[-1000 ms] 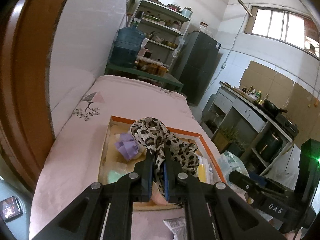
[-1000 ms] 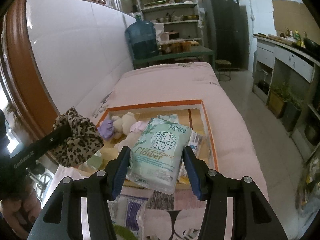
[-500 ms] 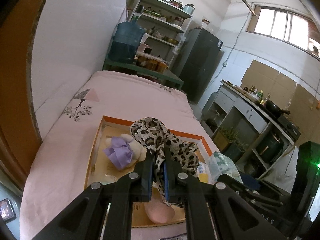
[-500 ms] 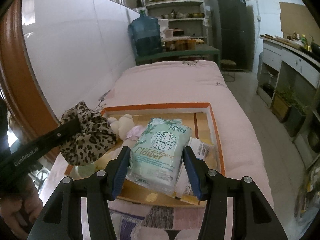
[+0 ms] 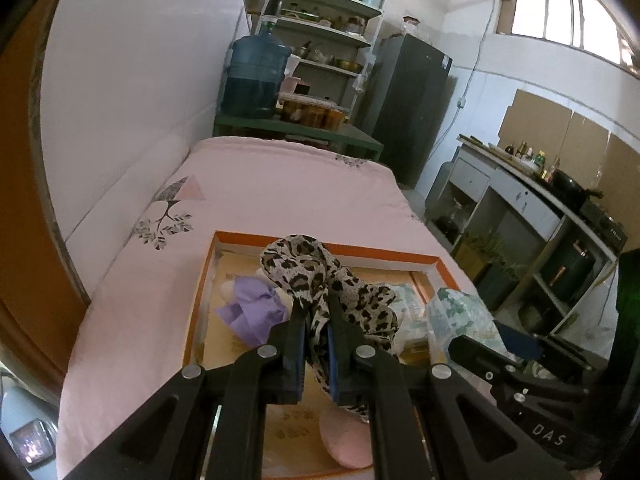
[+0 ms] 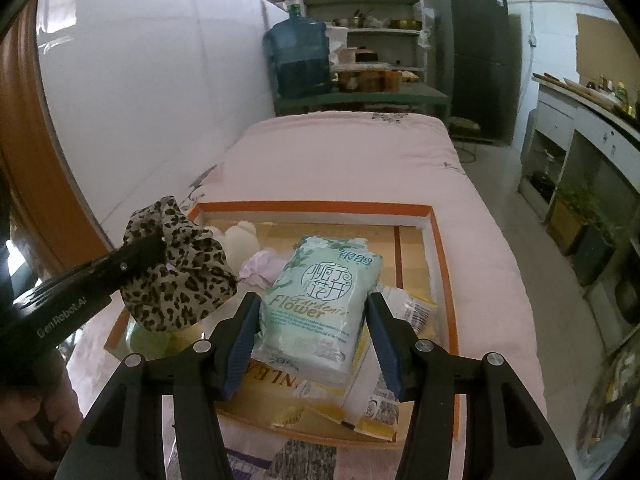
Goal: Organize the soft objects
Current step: 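Carry the scrunchie and Flower tissue pack over the box lid with both grippers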
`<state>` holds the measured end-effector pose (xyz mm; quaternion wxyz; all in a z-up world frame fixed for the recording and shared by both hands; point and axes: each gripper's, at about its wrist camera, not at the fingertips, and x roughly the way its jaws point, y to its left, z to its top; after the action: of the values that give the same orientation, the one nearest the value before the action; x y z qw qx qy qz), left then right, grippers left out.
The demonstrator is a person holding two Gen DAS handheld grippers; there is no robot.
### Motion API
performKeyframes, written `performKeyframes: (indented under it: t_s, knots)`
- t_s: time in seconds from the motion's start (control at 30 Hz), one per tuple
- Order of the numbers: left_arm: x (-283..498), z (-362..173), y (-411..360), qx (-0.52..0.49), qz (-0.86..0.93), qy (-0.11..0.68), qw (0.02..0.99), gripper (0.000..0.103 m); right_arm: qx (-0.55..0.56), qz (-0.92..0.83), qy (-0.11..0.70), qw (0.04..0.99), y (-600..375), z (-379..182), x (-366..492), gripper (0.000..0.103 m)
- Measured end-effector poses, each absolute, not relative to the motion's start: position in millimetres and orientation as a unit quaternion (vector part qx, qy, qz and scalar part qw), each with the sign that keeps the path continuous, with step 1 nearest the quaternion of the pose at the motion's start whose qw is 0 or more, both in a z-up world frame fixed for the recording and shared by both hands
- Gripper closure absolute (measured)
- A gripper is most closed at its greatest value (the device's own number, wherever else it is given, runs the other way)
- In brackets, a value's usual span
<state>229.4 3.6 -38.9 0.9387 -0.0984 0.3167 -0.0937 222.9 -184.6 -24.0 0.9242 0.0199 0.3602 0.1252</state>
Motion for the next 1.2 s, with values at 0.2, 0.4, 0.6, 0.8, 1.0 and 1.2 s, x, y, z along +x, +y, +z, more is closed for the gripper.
performKeyframes:
  t_s: [0.2, 0.4, 0.6, 0.8, 1.0, 1.2]
  knots:
    - [235, -46, 0, -0.076, -0.078, 0.325, 0.939, 0.094, 0.013, 0.131, 0.365, 0.922, -181, -30, 232, 0.047]
    - [240, -54, -4, -0.063, -0.071, 0.337, 0.937, 0.094, 0.009, 0.133, 0.372, 0.919, -177, -38, 240, 0.047]
    - [246, -63, -4, -0.061, -0.068, 0.348, 0.933, 0.094, 0.005, 0.135, 0.380, 0.915, -175, -46, 246, 0.047]
    - [249, -70, -4, -0.058, -0.065, 0.353, 0.932, 0.094, 0.002, 0.137, 0.383, 0.913, -174, -51, 249, 0.047]
    - [255, -75, -2, -0.064, -0.072, 0.363, 0.927, 0.091, 0.004, 0.139, 0.385, 0.913, -173, -53, 250, 0.045]
    - [255, -75, 0, -0.068, -0.073, 0.361, 0.927, 0.076, 0.007, 0.141, 0.383, 0.913, -173, -53, 248, 0.045]
